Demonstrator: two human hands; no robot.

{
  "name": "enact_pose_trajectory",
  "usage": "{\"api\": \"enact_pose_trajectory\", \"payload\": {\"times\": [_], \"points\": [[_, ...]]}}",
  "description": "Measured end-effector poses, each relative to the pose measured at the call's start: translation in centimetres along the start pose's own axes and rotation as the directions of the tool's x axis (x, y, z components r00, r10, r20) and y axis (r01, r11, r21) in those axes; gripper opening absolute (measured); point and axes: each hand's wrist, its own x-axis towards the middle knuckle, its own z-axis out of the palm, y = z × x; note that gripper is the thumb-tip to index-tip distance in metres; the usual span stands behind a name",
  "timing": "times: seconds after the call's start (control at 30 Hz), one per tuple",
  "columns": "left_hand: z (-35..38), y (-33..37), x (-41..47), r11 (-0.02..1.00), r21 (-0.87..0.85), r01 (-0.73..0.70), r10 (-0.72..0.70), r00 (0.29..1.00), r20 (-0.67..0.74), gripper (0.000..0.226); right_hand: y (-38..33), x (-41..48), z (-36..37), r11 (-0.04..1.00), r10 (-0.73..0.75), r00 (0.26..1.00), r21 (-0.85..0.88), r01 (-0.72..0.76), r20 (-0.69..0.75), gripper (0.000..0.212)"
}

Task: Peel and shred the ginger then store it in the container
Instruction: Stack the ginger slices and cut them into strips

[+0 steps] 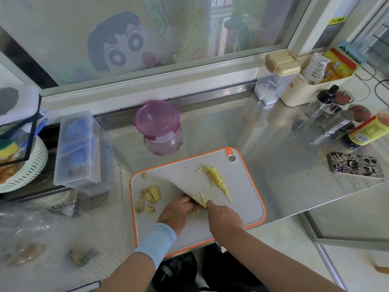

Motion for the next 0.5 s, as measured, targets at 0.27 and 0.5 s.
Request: {"api": "enact_pose_trajectory", "payload": {"times": [0.27,0.5], "points": [[0.2,-0.5,-0.1,1.0,-0.002,0.021,-0.021,0.998,0.053,0.032,0.7,-0.9,-0.1,1.0,0.013,1.0,0.002,-0.013,0.02,0.023],[0.3,-0.6,-0.1,1.0,0.006,0.007,-0.008,0.999,0.033,0.028,0.6,-0.7,0.0,0.999,0.032,0.999,-0.006,-0.032,0.029,0.029]]}}
